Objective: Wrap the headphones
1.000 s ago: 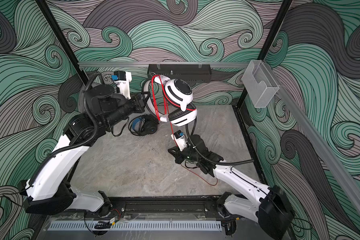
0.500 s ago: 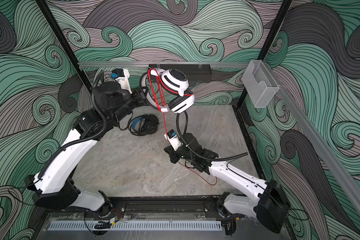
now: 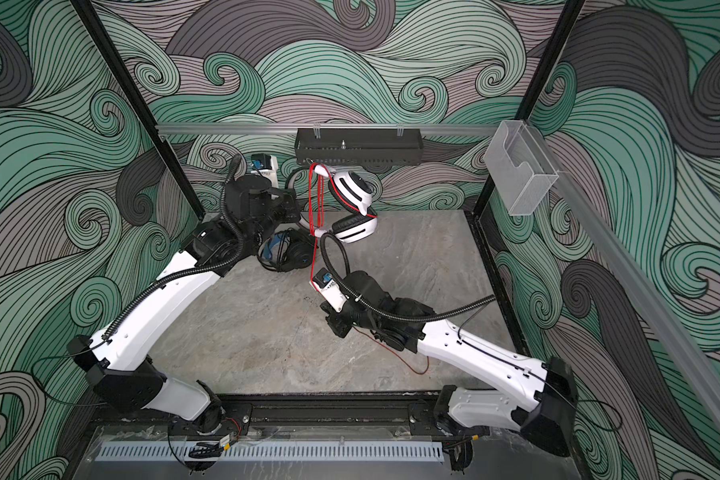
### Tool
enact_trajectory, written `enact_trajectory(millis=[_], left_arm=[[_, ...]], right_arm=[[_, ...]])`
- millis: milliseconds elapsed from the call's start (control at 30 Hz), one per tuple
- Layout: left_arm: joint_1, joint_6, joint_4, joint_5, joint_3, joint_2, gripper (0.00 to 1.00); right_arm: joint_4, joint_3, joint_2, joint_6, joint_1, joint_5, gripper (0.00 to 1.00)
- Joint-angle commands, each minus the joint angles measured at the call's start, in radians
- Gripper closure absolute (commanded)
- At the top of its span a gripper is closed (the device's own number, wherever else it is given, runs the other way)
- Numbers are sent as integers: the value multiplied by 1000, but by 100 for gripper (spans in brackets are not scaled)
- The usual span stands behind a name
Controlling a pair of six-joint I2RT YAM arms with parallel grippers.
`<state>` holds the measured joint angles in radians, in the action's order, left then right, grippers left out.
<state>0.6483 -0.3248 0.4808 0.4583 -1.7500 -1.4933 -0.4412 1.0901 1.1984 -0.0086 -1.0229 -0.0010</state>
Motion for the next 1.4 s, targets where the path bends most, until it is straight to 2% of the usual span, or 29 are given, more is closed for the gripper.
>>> enact_trajectory(millis=[0,200,300,400,533,633,833,1033,1200,1367], left_arm=[[-27,119,-218,181,48,43,100],[-16,250,-232,231,176,116,100],[-1,323,-222,255,208,132,100],[16,394,-212,254,231,141,100],[32,432,-172,202,257,157,100],[46,443,-130,150,277,176,100],[65,456,-41,-68,352,235,100],[106,502,64,-258,385,289,100],[129,490,132,-240,383,288,100],[132,418,162,-132,359,246,100]], right_arm=[[-162,88,4,-142,-63,55,100],[-322,244,42,-250,-113,233,100],[-399,337,87,-343,-158,376,100],[-441,414,132,-428,-192,512,100],[-446,490,165,-498,-201,611,100],[-444,548,181,-552,-200,652,100],[-420,612,195,-692,-188,718,99],[-396,629,175,-746,-115,700,96],[-397,671,167,-758,-118,634,100],[-398,728,201,-729,-209,640,100]])
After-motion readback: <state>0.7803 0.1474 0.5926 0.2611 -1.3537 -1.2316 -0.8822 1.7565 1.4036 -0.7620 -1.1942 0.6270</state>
